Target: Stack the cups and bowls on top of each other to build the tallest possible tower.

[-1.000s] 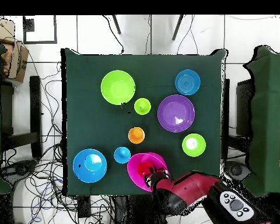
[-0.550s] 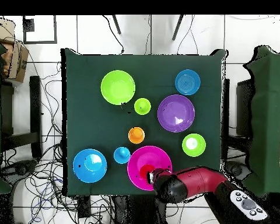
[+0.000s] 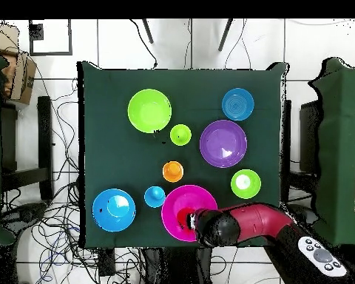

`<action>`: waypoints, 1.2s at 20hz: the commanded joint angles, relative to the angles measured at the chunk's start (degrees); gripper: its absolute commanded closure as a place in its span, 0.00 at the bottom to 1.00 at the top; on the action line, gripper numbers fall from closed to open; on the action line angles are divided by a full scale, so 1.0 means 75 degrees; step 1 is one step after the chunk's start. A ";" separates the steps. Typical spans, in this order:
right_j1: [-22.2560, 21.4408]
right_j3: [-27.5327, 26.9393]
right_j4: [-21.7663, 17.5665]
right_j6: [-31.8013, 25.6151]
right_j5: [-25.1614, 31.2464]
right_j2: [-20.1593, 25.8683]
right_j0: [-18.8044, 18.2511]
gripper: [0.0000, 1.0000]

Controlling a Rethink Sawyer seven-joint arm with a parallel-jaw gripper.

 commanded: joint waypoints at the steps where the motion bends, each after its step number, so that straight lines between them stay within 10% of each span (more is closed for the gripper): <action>1: 0.0130 -0.0769 0.0256 -0.0975 0.0562 0.0688 0.0171 1.00; 9: -0.0138 -0.0653 -0.0453 0.0257 -0.1732 0.0586 0.0455 1.00; 24: -0.1455 0.0048 -0.0053 0.0359 -0.3451 0.0966 0.0609 1.00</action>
